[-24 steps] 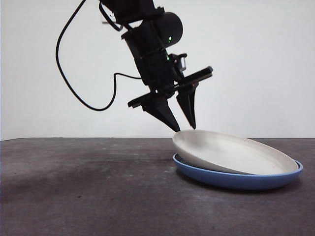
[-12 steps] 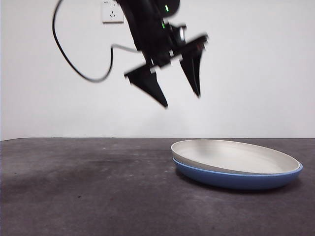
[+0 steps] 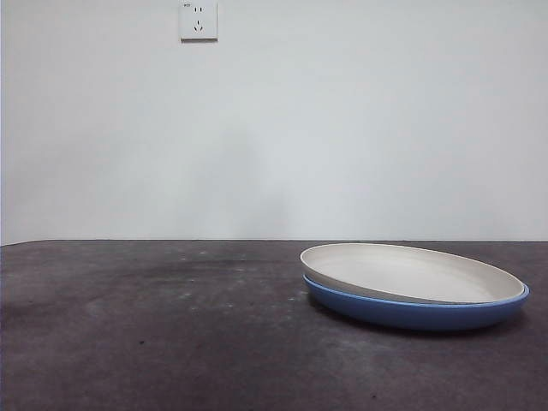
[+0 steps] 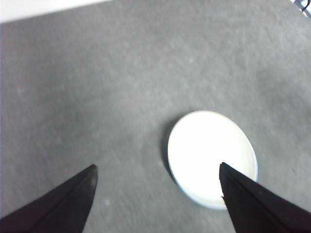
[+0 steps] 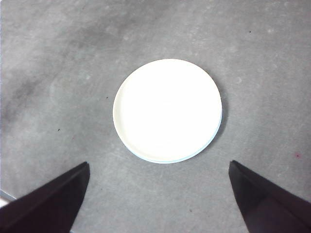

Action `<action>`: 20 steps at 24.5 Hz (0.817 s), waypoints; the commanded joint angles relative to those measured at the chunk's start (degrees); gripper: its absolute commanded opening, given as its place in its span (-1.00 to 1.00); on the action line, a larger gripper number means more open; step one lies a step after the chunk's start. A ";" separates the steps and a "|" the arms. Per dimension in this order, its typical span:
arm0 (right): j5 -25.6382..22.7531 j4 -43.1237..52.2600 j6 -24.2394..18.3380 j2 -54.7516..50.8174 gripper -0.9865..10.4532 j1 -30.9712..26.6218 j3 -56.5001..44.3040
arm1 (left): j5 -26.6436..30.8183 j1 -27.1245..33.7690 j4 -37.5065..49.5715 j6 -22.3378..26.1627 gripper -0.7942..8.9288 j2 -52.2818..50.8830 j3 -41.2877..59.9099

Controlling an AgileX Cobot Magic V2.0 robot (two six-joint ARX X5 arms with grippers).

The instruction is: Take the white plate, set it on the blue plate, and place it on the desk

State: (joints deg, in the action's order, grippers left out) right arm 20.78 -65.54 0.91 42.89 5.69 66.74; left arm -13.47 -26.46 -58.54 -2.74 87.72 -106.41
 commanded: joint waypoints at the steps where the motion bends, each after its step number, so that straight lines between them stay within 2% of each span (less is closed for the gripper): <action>1: -0.20 0.26 0.17 0.46 -0.02 0.22 1.09 | -4.48 0.37 2.12 1.75 -0.01 -5.29 8.83; 4: -0.20 0.26 0.17 0.76 -0.02 0.22 1.09 | -6.34 0.35 4.90 3.04 -0.01 -12.92 21.49; 10: 0.26 -1.09 0.20 2.01 -0.02 0.22 1.01 | -22.40 0.20 5.05 4.22 -0.01 -22.75 36.35; 20: 0.04 0.02 2.40 3.96 -0.02 0.17 -2.38 | -23.21 -0.55 4.11 5.16 -0.01 -25.24 37.51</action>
State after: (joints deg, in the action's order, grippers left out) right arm 20.88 -66.17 2.00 45.74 5.69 64.47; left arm -36.36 -26.70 -54.98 1.23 62.19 -68.44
